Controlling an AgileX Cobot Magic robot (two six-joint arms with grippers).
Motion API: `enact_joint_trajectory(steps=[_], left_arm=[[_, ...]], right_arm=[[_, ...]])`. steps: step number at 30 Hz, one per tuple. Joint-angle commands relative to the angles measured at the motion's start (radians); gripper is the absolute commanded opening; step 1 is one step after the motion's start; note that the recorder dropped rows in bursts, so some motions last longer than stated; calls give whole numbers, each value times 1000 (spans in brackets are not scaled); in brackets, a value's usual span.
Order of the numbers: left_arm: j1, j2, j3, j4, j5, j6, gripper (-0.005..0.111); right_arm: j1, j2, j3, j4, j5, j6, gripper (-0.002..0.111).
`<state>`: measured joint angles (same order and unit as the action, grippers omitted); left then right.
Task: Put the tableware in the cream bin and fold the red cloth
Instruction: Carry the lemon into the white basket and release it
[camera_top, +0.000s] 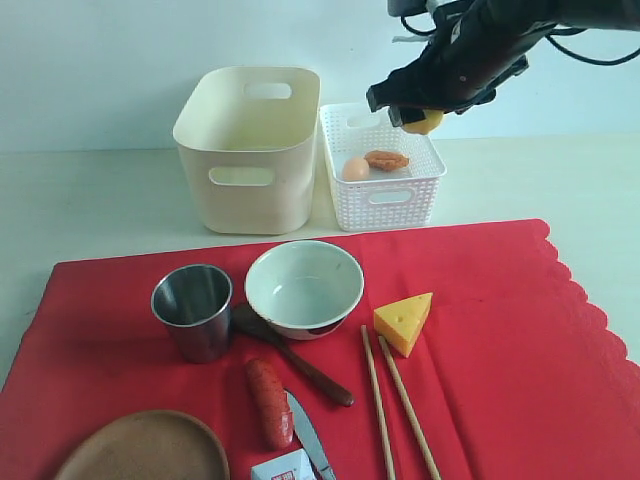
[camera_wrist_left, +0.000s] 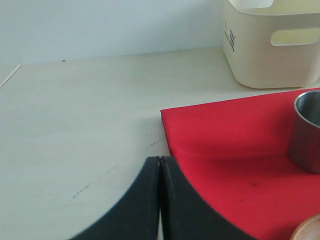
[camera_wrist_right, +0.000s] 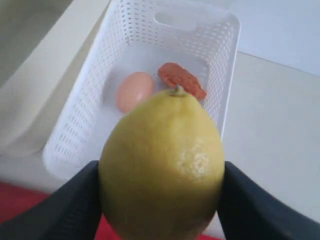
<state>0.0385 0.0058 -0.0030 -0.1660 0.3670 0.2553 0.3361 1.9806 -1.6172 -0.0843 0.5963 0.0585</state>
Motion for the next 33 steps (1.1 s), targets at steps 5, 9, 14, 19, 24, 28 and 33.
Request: enact_joint_trajectory(steps=[5, 9, 14, 19, 24, 28, 33], left_arm=[[3, -6, 3, 3, -8, 0, 0], [3, -6, 3, 3, -8, 0, 0], [3, -6, 3, 3, -8, 0, 0], [3, -6, 3, 3, -8, 0, 0], [3, -6, 3, 3, -8, 0, 0], [3, -6, 3, 3, -8, 0, 0], [3, -6, 3, 3, -8, 0, 0]], right_arm=[[-22, 237, -243, 60, -16, -150, 0], [-22, 337, -352, 158, -10, -274, 0], [-22, 422, -427, 156, 13, -305, 0], [-22, 468, -443, 156, 40, -378, 12], [-22, 475, -443, 156, 50, -378, 31], [-22, 466, -443, 156, 55, -378, 53], [-22, 427, -443, 156, 82, -374, 71]])
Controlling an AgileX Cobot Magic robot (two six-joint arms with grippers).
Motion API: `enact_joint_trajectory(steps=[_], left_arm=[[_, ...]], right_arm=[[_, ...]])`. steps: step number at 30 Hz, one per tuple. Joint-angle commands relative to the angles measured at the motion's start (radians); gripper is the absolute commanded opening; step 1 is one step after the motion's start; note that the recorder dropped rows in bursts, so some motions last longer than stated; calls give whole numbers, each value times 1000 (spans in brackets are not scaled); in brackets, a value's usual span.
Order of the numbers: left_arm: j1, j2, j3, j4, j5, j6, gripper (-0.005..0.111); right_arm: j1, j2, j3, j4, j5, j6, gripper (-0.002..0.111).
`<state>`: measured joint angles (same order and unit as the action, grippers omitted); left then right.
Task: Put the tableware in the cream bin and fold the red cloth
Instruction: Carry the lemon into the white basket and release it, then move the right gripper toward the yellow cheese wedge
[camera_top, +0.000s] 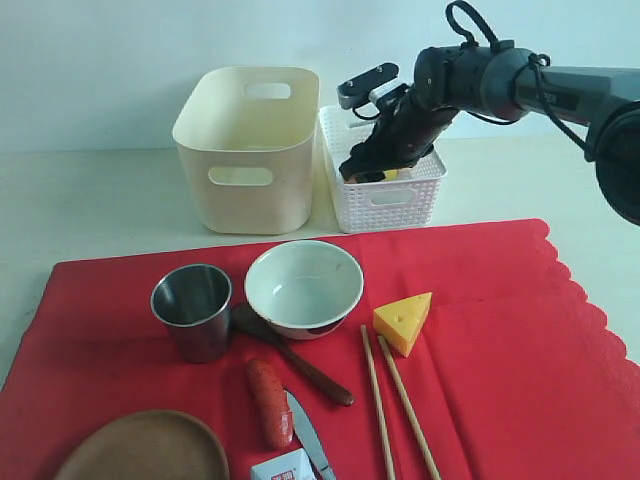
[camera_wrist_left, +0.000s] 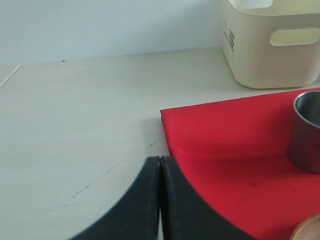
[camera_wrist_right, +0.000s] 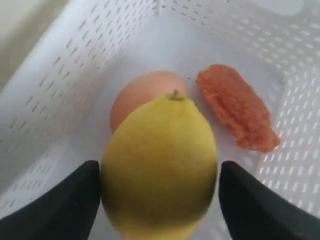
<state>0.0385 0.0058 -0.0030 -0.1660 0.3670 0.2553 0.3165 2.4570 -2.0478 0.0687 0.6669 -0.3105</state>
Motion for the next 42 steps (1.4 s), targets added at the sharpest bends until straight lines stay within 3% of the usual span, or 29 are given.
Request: enact_joint_trajectory(steps=[1, 7, 22, 28, 42], left_arm=[[3, -6, 3, 3, -8, 0, 0], [3, -6, 3, 3, -8, 0, 0], [3, -6, 3, 3, -8, 0, 0], [3, -6, 3, 3, -8, 0, 0], [3, -6, 3, 3, -8, 0, 0]], right_arm=[[-3, -62, -13, 3, 17, -2, 72], [-3, -194, -13, 1, 112, 9, 72], [-3, -419, -13, 25, 549, 88, 67], [-3, -469, 20, 103, 554, 95, 67], [-3, -727, 436, 114, 455, 76, 67]])
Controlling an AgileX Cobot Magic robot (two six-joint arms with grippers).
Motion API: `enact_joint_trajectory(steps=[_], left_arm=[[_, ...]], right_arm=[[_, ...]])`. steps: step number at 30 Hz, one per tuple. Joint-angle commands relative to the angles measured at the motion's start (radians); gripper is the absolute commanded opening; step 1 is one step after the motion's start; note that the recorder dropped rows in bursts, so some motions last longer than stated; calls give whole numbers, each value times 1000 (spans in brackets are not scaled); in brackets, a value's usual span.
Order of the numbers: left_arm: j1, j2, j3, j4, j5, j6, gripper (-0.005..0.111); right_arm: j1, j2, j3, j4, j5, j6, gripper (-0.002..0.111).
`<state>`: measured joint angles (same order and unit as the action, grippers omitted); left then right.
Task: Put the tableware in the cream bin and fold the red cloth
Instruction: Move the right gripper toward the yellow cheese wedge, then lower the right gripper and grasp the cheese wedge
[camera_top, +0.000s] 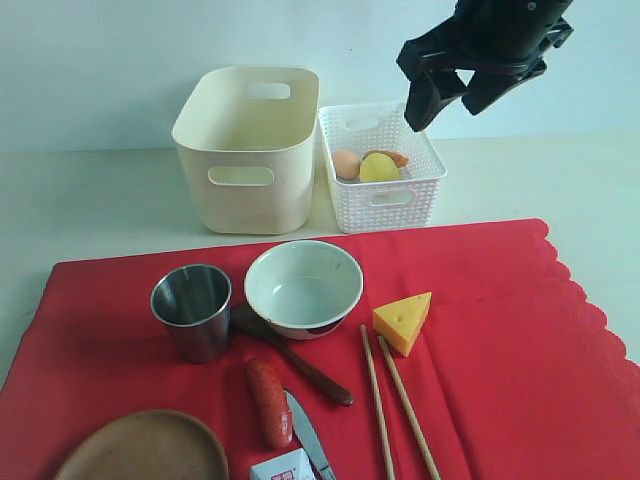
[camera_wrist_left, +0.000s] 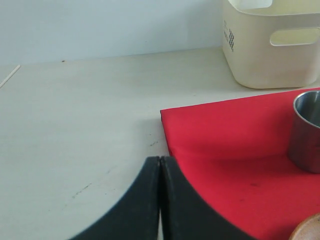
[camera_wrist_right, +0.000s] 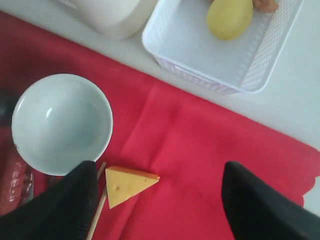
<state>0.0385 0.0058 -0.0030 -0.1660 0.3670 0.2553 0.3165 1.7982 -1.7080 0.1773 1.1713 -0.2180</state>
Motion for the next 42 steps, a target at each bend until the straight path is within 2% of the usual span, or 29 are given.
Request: enact_joint_trajectory(steps=[1, 12, 26, 31, 39, 42], left_arm=[[3, -6, 3, 3, -8, 0, 0], [3, -6, 3, 3, -8, 0, 0], [3, -6, 3, 3, -8, 0, 0], [3, -6, 3, 3, -8, 0, 0], [3, -6, 3, 3, -8, 0, 0], [3, -6, 3, 3, -8, 0, 0]], right_arm=[[-3, -84, 117, 6, -58, -26, 67], [-3, -180, 339, 10, -76, -185, 67], [-3, -61, 394, 13, -110, -248, 67], [-3, -21, 394, 15, -176, -509, 67], [-3, 10, 394, 85, -180, -1112, 67], [-3, 33, 394, 101, -182, -1262, 67]])
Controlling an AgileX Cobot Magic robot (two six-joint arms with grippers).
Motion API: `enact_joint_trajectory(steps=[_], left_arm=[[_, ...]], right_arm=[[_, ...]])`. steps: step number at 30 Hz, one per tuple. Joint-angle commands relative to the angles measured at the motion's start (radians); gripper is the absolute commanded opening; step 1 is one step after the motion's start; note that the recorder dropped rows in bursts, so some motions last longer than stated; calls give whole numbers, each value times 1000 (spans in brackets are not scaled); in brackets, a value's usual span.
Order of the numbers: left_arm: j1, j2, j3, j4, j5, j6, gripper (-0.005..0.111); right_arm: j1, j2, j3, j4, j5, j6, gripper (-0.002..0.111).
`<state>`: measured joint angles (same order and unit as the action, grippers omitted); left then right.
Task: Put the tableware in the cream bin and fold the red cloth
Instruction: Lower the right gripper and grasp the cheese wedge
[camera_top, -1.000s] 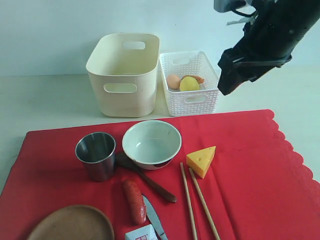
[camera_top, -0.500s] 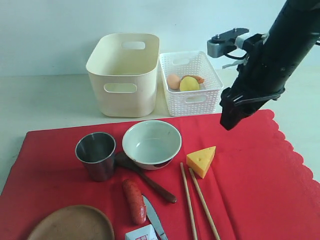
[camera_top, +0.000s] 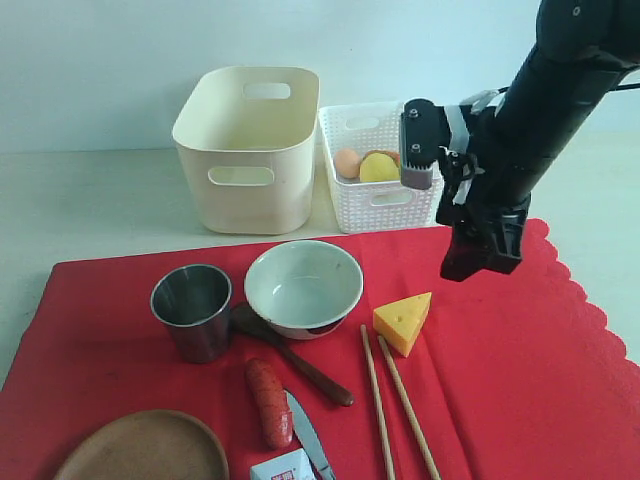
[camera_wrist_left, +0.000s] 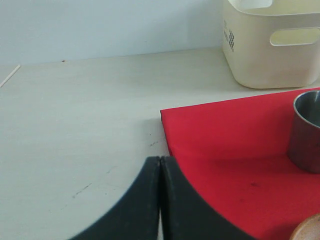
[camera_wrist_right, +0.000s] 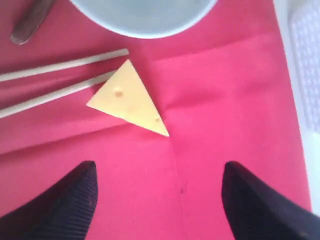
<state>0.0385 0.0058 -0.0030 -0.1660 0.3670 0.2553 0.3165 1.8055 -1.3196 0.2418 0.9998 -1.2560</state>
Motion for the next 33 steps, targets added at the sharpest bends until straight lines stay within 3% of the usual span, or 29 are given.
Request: enact_joint_trajectory(steps=[1, 13, 22, 33], left_arm=[[3, -6, 3, 3, -8, 0, 0], [3, -6, 3, 3, -8, 0, 0], [3, -6, 3, 3, -8, 0, 0], [3, -6, 3, 3, -8, 0, 0]], right_arm=[[-3, 39, 6, 37, -10, -260, 67], [13, 164, 6, 26, -80, -423, 67], [105, 230, 6, -68, -161, -435, 67], [113, 272, 6, -56, -158, -440, 64]])
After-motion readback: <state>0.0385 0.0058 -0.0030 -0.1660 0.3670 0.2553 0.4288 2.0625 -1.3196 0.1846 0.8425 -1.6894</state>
